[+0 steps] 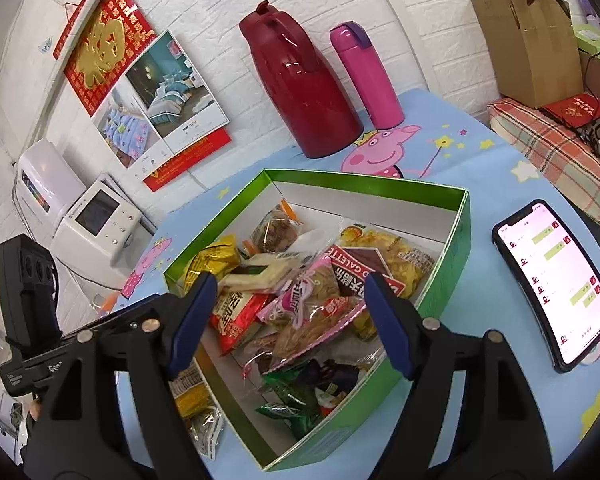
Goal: Organize snacks
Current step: 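Lift the cracker pack into the green box and open both tools, then move both tools to the yellow-orange clear bag and grasp it with both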
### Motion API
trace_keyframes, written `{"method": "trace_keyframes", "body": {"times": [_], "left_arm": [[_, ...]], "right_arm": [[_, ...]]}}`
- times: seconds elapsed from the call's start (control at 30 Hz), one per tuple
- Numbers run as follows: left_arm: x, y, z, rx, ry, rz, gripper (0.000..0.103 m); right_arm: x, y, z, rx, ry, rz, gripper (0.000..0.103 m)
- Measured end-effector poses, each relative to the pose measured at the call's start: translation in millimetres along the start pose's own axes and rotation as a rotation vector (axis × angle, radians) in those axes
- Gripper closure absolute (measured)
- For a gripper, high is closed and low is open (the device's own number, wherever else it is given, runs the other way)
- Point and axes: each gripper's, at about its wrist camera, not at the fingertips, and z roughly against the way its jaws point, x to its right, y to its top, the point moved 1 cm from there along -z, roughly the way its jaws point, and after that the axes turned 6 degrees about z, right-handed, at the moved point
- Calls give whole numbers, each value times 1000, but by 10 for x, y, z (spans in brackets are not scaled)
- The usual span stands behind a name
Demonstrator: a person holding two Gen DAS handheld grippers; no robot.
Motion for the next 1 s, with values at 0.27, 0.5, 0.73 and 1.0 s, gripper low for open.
{"method": "trace_keyframes", "body": {"times": [0.27,0.5,0.73,1.0], "left_arm": [[60,-187,409,40,33,-44,22],[46,-399,686,49,34,-61,22],[-37,-561,777,37,54,-78,22],[-218,-711,602,-20,74,-92,23]], "right_arm": [[-399,-125,392,46,17,80,22],[-698,-287,627,47,39,138,21],[-823,-490,669,-4,41,150,21],[-755,-700,627,-54,36,122,21]]}}
